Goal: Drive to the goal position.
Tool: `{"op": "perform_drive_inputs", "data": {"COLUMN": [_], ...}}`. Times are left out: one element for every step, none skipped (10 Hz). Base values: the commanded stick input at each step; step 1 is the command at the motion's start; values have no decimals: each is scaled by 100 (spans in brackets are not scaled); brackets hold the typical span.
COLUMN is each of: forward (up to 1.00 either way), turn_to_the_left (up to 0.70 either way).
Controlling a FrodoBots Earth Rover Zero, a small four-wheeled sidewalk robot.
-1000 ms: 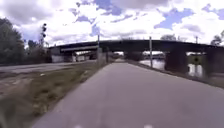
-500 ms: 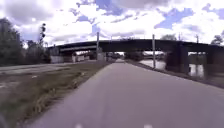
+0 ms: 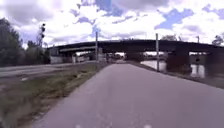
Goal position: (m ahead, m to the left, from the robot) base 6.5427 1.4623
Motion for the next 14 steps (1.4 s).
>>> {"op": "perform_drive_inputs", "data": {"forward": [100,100,100,100,100,100,100,100,100,100,100,100,100,100], "turn_to_the_left": [0,0,0,0,0,0,0,0,0,0,0,0,0,0]}}
